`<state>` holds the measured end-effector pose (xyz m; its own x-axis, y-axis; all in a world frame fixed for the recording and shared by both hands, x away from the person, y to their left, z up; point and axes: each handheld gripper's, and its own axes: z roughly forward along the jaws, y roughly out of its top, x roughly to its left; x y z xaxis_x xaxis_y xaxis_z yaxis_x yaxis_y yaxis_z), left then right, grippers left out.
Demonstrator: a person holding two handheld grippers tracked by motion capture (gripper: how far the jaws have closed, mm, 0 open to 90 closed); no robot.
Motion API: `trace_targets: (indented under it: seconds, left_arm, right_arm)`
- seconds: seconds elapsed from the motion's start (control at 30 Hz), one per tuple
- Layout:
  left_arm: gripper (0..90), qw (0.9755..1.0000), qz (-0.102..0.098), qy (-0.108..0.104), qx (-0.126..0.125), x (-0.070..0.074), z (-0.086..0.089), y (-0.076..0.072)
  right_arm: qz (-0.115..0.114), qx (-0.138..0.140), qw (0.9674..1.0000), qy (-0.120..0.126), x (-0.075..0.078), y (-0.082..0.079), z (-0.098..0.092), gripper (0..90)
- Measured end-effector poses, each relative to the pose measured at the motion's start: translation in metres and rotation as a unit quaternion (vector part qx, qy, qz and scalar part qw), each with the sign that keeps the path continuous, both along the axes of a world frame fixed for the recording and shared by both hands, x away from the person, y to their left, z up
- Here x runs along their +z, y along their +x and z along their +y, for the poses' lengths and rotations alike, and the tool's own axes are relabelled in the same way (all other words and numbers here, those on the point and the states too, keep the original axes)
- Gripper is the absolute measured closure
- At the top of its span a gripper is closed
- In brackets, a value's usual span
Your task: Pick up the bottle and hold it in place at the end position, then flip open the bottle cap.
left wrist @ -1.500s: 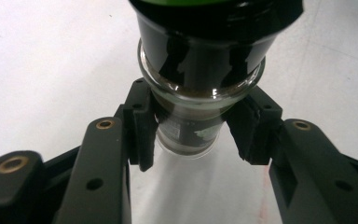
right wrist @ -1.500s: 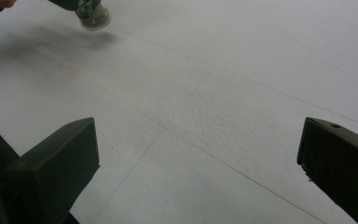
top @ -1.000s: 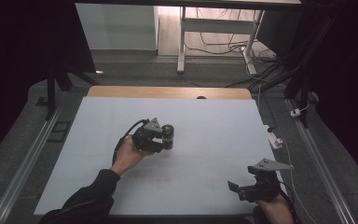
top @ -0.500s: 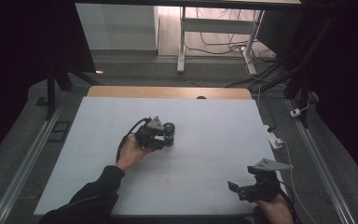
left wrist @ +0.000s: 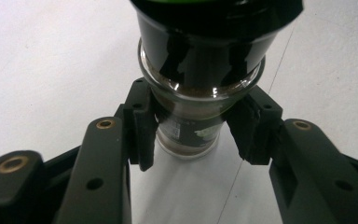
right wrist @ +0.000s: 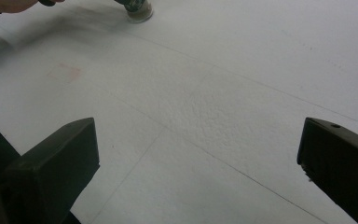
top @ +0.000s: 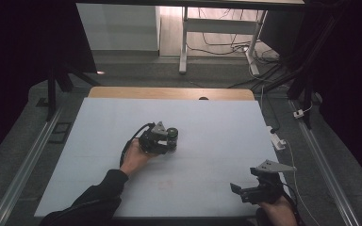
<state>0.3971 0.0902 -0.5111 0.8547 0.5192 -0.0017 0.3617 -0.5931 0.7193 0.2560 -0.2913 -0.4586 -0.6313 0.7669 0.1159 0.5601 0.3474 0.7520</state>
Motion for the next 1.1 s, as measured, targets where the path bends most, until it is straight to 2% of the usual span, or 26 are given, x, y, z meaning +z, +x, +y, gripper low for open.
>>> trace_targets:
  seconds: [0.3, 0.67, 0.8, 1.1]
  left_arm:
    - [54.0, 0.9999, 0.005, -0.011, 0.004, -0.0019, 0.0018, 0.0004]
    - [53.9, 0.9999, 0.007, -0.009, 0.006, -0.0019, 0.0017, -0.0001]
    - [54.0, 0.9999, 0.008, -0.009, 0.006, -0.0019, 0.0016, 0.0001]
    - [54.0, 0.9999, 0.009, -0.008, 0.006, -0.0019, 0.0016, 0.0003]
  right_arm:
    - [-0.002, 0.0, 1.0, 0.0, 0.0001, -0.0005, -0.0001, 0.0]
    - [-0.009, -0.003, 0.9999, 0.007, 0.0021, -0.0015, -0.0012, 0.0]
    - [-0.01, -0.001, 0.9999, 0.004, 0.0025, -0.0018, -0.0007, 0.0]
    - [-0.015, 0.015, 0.9997, 0.016, 0.0075, -0.0023, 0.0046, 0.0]
